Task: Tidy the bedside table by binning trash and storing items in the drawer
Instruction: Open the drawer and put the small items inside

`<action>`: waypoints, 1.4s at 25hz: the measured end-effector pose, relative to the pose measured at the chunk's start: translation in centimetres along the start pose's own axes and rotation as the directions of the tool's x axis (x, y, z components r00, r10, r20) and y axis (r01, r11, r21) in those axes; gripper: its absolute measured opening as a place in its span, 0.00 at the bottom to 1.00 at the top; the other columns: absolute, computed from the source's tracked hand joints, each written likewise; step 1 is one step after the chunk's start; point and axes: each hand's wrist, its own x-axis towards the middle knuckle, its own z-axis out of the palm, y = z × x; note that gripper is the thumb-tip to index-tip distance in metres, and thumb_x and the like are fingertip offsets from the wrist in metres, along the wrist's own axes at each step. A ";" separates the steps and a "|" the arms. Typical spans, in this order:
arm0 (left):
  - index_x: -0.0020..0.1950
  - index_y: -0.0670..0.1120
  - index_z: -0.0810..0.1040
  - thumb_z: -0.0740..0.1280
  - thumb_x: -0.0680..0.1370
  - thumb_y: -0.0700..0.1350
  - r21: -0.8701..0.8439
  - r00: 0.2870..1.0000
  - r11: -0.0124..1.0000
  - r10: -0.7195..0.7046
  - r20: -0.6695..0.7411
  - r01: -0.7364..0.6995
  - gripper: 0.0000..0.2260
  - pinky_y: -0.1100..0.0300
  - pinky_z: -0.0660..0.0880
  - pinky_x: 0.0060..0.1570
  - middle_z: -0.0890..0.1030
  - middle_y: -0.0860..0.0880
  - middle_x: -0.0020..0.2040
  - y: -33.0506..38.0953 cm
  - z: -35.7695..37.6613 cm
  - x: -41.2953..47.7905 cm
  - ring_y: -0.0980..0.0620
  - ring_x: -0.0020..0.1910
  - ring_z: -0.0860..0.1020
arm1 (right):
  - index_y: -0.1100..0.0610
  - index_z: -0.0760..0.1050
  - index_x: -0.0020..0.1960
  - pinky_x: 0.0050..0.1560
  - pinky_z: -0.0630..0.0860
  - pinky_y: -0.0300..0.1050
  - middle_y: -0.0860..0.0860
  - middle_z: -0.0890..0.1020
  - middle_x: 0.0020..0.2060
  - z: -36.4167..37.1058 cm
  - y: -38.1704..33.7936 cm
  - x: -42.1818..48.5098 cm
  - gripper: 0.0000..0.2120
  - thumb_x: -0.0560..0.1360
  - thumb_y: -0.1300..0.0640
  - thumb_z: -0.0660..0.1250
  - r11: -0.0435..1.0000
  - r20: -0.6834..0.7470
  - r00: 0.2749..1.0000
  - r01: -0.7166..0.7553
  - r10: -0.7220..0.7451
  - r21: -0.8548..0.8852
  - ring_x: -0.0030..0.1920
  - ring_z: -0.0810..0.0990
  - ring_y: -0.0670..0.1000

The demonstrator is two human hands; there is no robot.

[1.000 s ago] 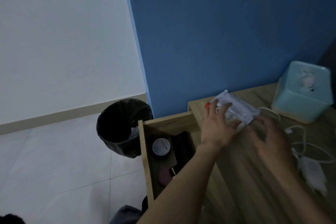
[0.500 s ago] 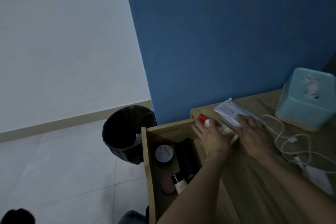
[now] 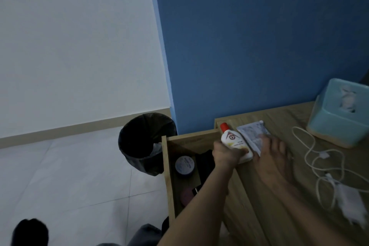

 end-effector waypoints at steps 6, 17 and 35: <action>0.62 0.42 0.67 0.71 0.70 0.33 -0.241 0.995 0.966 -0.075 0.072 0.090 0.23 0.58 0.81 0.30 0.76 0.43 0.59 -1.8 -3.9 -1.5 0.44 0.52 0.79 | 0.52 0.58 0.71 0.68 0.58 0.65 0.60 0.55 0.74 1.1 -1.1 -1.7 0.31 0.72 0.43 0.62 1.000 0.082 0.997 -0.010 0.012 -0.022 0.72 0.52 0.66; 0.69 0.48 0.62 0.65 0.75 0.34 -0.289 0.946 0.909 -0.321 -0.031 0.299 0.24 0.50 0.79 0.46 0.70 0.42 0.67 -11.0 -8.1 -3.5 0.40 0.63 0.73 | 0.50 0.53 0.72 0.67 0.54 0.68 0.60 0.56 0.73 2.6 -1.6 -3.3 0.38 0.68 0.31 0.48 0.999 0.048 0.998 0.039 -0.039 0.011 0.71 0.56 0.65; 0.72 0.44 0.64 0.61 0.78 0.42 0.266 0.954 0.963 0.039 -0.296 0.043 0.21 0.52 0.67 0.67 0.70 0.44 0.69 -9.1 -8.1 -1.4 0.45 0.68 0.69 | 0.50 0.60 0.70 0.62 0.61 0.67 0.59 0.64 0.70 1.9 -1.0 -3.0 0.31 0.71 0.35 0.51 0.990 -0.020 0.990 0.142 -0.142 -0.010 0.66 0.64 0.65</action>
